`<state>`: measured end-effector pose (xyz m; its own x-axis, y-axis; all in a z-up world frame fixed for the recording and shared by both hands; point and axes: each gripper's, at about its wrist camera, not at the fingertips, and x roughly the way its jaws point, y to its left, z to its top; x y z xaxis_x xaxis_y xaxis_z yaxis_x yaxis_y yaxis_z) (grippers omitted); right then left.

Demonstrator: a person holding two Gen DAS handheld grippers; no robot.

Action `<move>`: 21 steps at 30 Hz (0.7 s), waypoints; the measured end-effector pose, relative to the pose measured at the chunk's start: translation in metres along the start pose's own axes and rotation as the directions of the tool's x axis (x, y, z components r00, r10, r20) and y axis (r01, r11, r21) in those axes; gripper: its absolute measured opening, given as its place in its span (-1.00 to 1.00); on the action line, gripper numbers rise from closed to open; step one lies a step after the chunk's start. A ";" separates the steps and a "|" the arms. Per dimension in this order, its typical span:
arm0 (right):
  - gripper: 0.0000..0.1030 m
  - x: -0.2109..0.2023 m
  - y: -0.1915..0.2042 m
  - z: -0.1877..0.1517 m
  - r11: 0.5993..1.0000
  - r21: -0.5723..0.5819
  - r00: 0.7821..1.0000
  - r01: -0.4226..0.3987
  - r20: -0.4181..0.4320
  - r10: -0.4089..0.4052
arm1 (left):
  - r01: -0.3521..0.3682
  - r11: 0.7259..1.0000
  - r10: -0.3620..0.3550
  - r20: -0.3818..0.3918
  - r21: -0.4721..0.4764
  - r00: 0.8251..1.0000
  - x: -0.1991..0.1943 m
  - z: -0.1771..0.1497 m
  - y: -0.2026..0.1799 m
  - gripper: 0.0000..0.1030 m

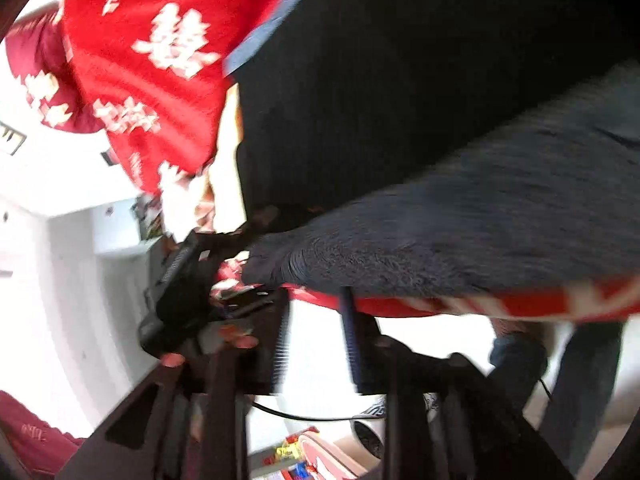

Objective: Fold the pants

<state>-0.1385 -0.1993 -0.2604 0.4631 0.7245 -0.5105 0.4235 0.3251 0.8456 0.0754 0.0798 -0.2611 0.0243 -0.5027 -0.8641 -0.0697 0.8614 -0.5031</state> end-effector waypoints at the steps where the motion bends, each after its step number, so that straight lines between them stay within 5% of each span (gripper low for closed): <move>1: -0.04 -0.009 -0.009 -0.001 1.000 0.022 1.000 0.009 0.030 -0.010 | -0.010 1.000 0.010 -0.002 0.023 1.000 0.000 -0.002 -0.003 0.37; 7: -0.03 -0.073 -0.060 -0.010 0.990 0.140 0.975 0.024 0.215 -0.055 | -0.047 0.993 0.052 -0.048 0.110 0.997 0.001 -0.006 -0.013 0.37; 13: -0.02 -0.087 -0.087 -0.014 0.972 0.209 0.941 -0.111 0.336 0.035 | -0.079 0.982 0.091 -0.058 0.174 0.994 0.002 -0.012 -0.021 0.37; 14: -0.07 -0.087 -0.089 -0.014 0.966 0.218 0.938 -0.137 0.341 0.057 | -0.075 0.981 0.087 -0.057 0.179 0.995 0.001 -0.012 -0.021 0.12; 16: -0.82 -0.087 -0.093 -0.014 0.951 0.246 0.927 -0.185 0.365 0.086 | -0.057 0.981 0.071 -0.071 0.187 0.995 0.001 -0.010 -0.020 -0.46; 21: -0.82 -0.102 -0.059 -0.006 0.964 0.220 0.922 -0.153 0.383 0.059 | -0.021 0.982 0.034 -0.066 0.185 0.997 -0.016 0.001 -0.026 -0.57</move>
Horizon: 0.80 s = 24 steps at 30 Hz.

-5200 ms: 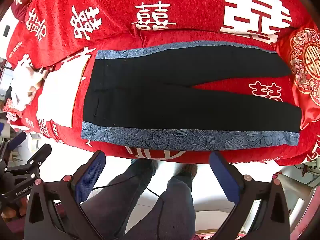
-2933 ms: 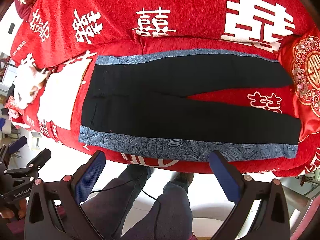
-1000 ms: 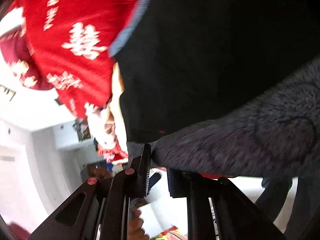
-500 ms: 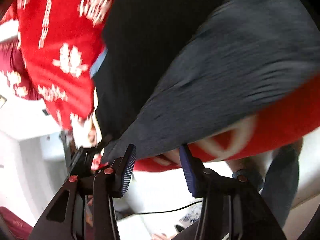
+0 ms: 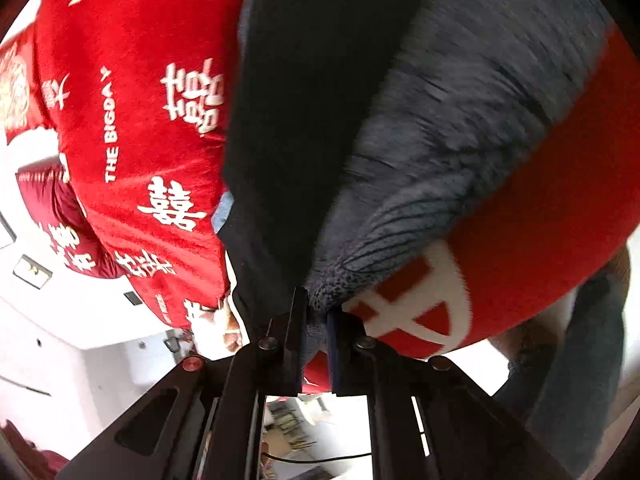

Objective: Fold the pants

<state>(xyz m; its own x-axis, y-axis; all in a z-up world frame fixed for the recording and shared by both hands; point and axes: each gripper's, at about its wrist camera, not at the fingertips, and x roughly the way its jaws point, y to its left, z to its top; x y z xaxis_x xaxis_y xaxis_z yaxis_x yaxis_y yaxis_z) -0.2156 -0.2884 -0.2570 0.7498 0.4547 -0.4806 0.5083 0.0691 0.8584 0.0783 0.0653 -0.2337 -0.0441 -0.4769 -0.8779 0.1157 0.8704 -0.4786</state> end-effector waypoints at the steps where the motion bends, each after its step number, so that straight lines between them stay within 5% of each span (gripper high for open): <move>1: -0.82 -0.002 0.010 0.003 1.000 -0.017 1.000 0.002 -0.003 -0.002 | 0.006 1.000 -0.006 0.007 0.006 1.000 -0.005 0.001 -0.004 -0.57; 8: -0.82 -0.003 0.078 0.052 0.982 -0.188 0.995 0.034 -0.081 -0.050 | 0.011 0.999 -0.013 0.064 0.042 0.998 -0.036 0.032 -0.046 -0.57; 16: -0.82 0.068 0.151 0.167 0.947 -0.320 0.972 0.043 -0.207 -0.114 | -0.040 0.996 0.025 0.187 0.076 0.982 -0.028 0.125 -0.102 -0.57; 24: -0.80 0.177 0.160 0.268 0.892 -0.409 0.896 0.192 -0.298 -0.330 | -0.211 0.977 0.201 0.210 0.028 0.957 0.053 0.210 -0.104 -0.38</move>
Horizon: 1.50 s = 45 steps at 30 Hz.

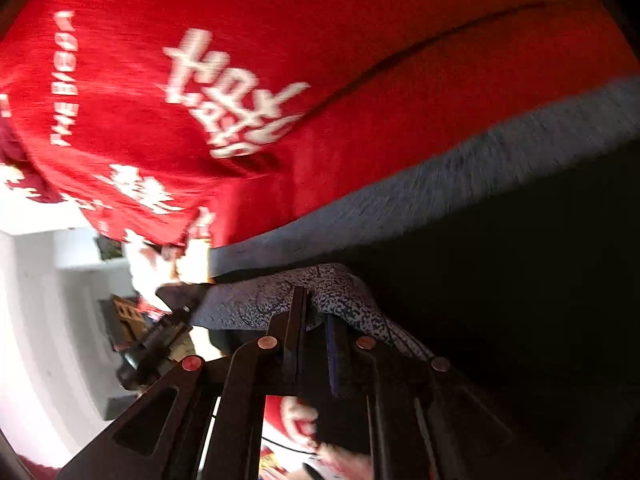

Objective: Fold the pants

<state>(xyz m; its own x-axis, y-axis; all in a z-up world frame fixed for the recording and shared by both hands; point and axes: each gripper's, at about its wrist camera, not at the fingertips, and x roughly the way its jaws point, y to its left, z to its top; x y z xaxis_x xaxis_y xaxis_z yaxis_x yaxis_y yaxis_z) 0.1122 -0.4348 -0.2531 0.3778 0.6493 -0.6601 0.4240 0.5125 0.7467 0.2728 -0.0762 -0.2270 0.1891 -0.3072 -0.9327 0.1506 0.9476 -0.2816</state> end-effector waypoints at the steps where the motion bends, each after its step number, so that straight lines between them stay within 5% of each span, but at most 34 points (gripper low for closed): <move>1: -0.80 0.008 -0.004 0.008 1.000 0.003 1.000 0.013 -0.011 -0.013 | -0.015 1.000 0.015 -0.010 -0.013 1.000 0.011 0.003 0.002 -0.38; 5: -0.80 0.016 -0.011 0.022 0.999 0.038 1.000 -0.004 -0.008 0.004 | -0.041 0.998 0.040 -0.026 -0.038 0.999 0.014 0.011 0.003 -0.38; 7: -0.61 0.011 0.001 0.021 1.000 0.016 1.000 0.018 -0.024 -0.017 | -0.054 0.998 0.054 -0.012 -0.017 0.998 -0.003 0.013 0.000 -0.37; 10: 0.04 -0.003 0.040 0.008 0.984 -0.159 0.997 0.081 -0.003 -0.083 | -0.115 0.993 0.116 0.061 -0.016 0.991 -0.042 0.010 0.002 0.50; 14: -0.01 0.000 0.088 -0.017 0.939 -0.341 0.998 0.048 -0.017 -0.057 | -0.185 0.983 0.184 0.094 0.004 0.978 -0.054 0.004 0.001 0.51; 18: -0.01 0.052 0.100 -0.017 0.897 -0.425 0.982 0.119 -0.081 -0.169 | -0.239 0.969 0.239 0.013 0.058 0.971 -0.006 -0.006 -0.007 0.51; 21: -0.21 0.076 0.083 -0.003 0.876 -0.431 0.961 0.215 -0.064 -0.267 | -0.332 0.937 0.333 0.004 0.106 0.943 0.030 -0.016 -0.016 0.56; 26: -0.30 0.030 0.061 0.020 0.936 -0.306 0.984 0.176 0.028 -0.176 | -0.361 0.920 0.360 0.038 0.150 0.932 0.033 -0.022 -0.017 0.80; 28: -0.20 0.005 0.054 0.020 0.942 -0.279 0.982 0.185 0.079 -0.169 | -0.374 0.915 0.374 0.028 0.150 0.927 0.036 -0.021 -0.014 0.86; 30: 0.13 -0.024 0.048 0.018 0.937 -0.252 0.968 0.240 0.140 -0.210 | -0.382 0.915 0.385 0.007 0.132 0.923 0.037 -0.019 -0.013 0.86; 33: 0.14 -0.074 0.028 0.004 0.960 -0.175 0.963 0.220 0.193 -0.186 | -0.413 0.901 0.419 -0.014 0.136 0.908 0.029 -0.021 -0.022 0.86; 40: 0.15 -0.131 -0.020 -0.066 0.979 -0.020 0.958 0.202 0.209 -0.194 | -0.272 0.925 0.290 -0.028 0.266 0.957 0.001 -0.057 -0.086 0.86; 45: 0.14 -0.167 -0.053 -0.136 0.982 0.112 0.947 0.149 0.269 -0.174 | -0.041 0.914 0.100 -0.129 0.404 0.987 -0.004 -0.097 -0.150 0.86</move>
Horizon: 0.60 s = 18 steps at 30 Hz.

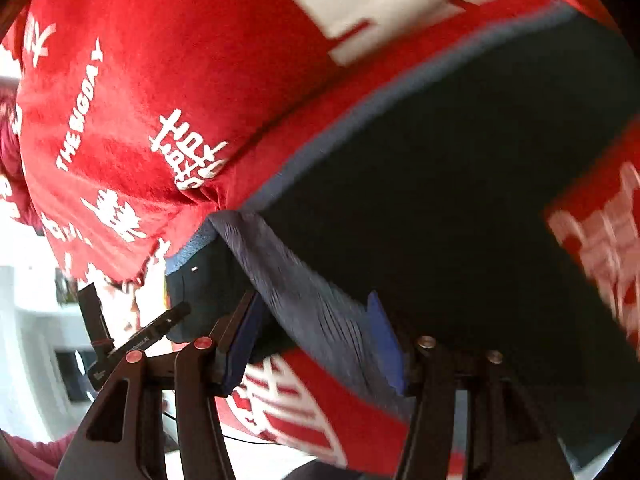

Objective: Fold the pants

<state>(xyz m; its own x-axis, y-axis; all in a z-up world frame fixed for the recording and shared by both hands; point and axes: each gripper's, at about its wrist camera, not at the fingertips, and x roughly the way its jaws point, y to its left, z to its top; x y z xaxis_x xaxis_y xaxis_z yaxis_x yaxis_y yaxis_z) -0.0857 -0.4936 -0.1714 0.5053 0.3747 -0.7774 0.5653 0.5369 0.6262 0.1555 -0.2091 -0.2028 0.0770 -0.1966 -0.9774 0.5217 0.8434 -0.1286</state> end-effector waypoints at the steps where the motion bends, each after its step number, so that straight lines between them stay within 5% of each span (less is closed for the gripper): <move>1: 0.15 -0.011 -0.010 -0.013 1.000 0.025 1.000 -0.004 0.021 0.004 | 0.024 0.999 -0.024 -0.011 0.024 1.000 0.001 -0.002 -0.012 0.86; 6: 0.15 -0.049 -0.059 -0.081 0.985 0.168 0.994 0.041 0.090 -0.057 | 0.188 0.972 -0.183 -0.050 0.138 0.982 0.005 -0.016 -0.089 0.86; 11: 0.15 -0.087 -0.116 -0.143 0.945 0.309 0.974 0.109 0.159 -0.164 | 0.281 0.951 -0.267 -0.115 0.129 0.957 0.021 -0.025 -0.134 0.86; 18: 0.15 -0.097 -0.182 -0.175 0.896 0.419 0.960 0.146 0.160 -0.232 | 0.243 0.960 -0.220 -0.158 0.140 0.963 0.047 -0.035 -0.168 0.86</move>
<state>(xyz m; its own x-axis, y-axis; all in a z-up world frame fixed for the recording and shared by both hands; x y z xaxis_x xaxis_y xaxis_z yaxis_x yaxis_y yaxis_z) -0.3520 -0.4951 -0.2202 0.4583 0.1140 -0.8814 0.8538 0.2191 0.4723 0.0416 -0.3420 -0.2334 -0.1750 -0.2960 -0.9390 0.6383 0.6920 -0.3371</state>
